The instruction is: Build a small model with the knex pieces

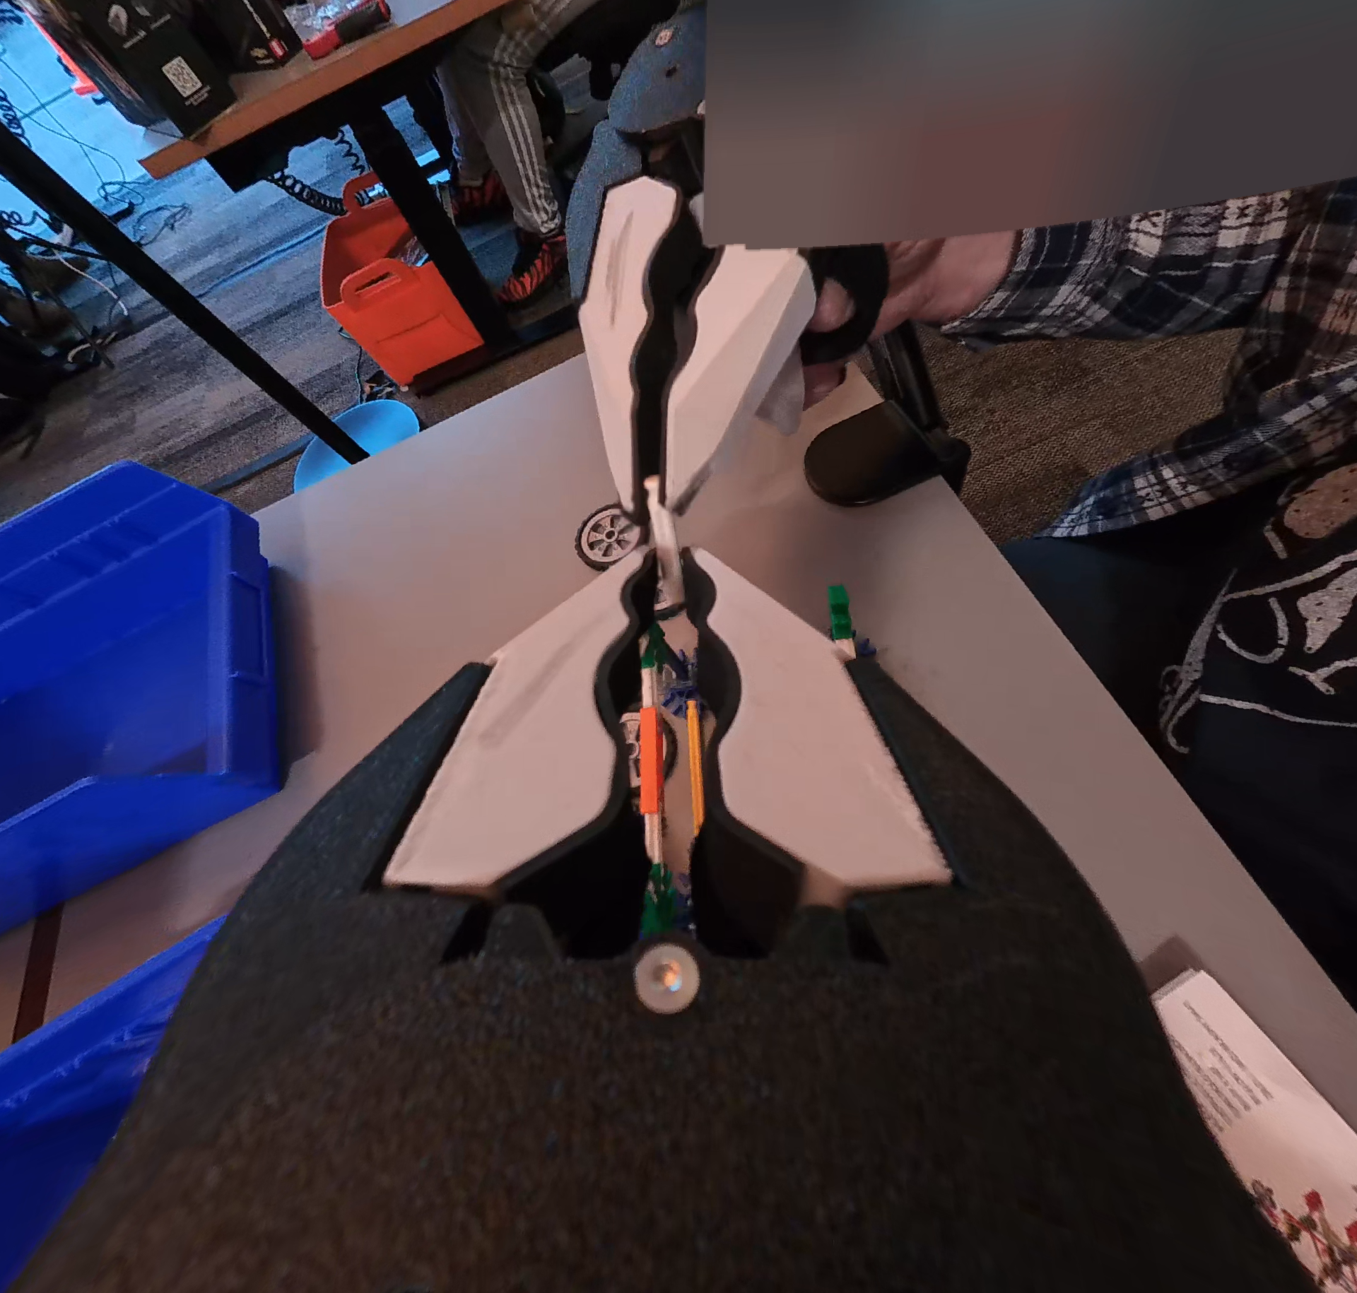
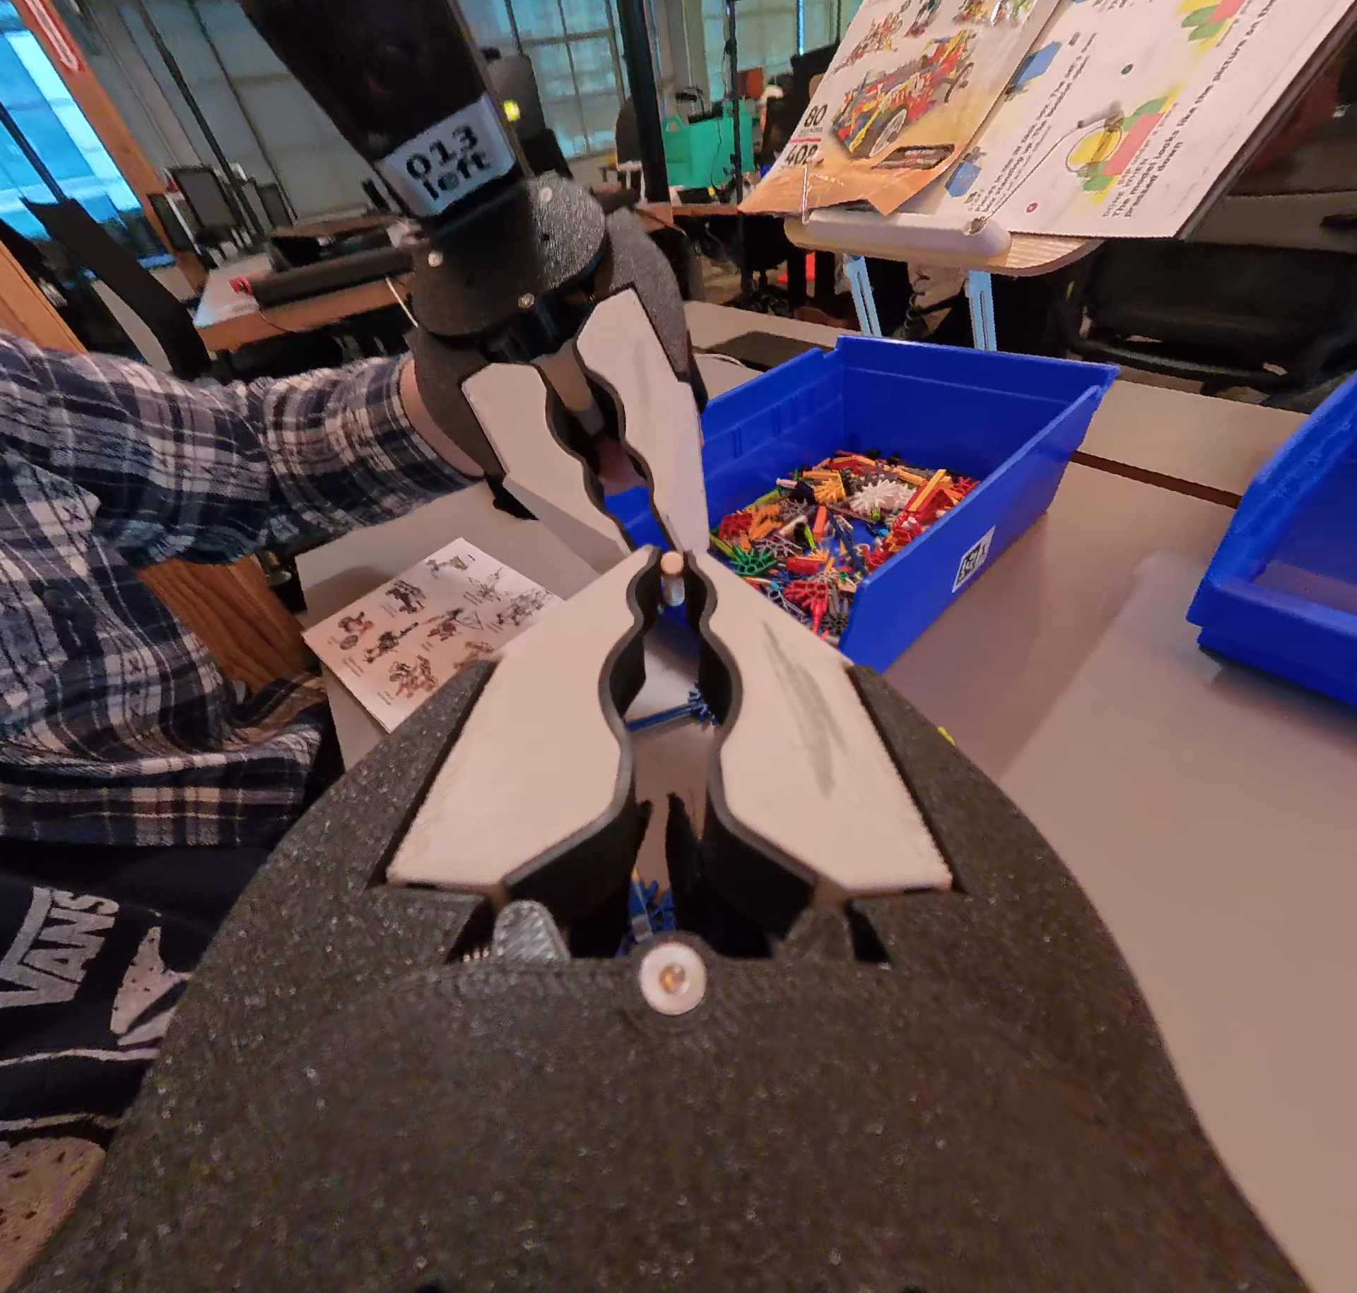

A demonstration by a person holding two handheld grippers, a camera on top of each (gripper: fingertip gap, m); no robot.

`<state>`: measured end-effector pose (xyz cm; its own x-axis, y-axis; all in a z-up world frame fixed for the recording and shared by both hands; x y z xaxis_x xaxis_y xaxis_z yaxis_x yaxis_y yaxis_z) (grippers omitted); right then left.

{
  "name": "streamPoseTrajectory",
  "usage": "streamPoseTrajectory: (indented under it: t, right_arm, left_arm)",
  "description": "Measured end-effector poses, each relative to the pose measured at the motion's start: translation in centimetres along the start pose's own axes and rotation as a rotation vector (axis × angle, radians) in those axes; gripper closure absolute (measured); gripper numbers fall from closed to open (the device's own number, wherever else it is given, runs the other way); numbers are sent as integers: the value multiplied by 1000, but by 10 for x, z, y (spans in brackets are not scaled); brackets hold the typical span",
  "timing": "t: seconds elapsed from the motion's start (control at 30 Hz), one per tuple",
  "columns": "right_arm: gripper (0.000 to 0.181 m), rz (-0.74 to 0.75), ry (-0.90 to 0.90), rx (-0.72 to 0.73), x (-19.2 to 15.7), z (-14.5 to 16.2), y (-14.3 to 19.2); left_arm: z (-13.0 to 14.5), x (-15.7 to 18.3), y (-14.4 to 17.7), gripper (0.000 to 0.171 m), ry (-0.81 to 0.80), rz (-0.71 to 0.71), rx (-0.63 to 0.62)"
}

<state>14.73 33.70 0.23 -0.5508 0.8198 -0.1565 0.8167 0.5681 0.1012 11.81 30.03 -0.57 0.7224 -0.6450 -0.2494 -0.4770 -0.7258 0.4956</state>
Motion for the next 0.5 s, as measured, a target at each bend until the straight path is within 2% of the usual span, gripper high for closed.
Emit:
streamPoseTrajectory:
  t: [0.07, 0.5]
  right_arm:
    - [177, -13, -24, 30, 1, -3, 4]
    - [176, -36, -45, 65, -1, -3, 12]
  left_arm:
    - [0, 0, 0, 163, 8, 0, 8]
    - [-3, 1, -1, 168, 57, 21, 57]
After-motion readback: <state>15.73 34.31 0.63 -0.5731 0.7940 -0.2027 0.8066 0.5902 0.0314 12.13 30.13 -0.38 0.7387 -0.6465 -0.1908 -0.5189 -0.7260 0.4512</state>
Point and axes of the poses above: each gripper's, where its closed fingertips meet, y back along the fingers, z out of its underside, x = y × z across the jaws, the point moved 3 cm from there along y, back along the fingers, and after that the axes turned 1 degree about x, right-handed, at the moved point
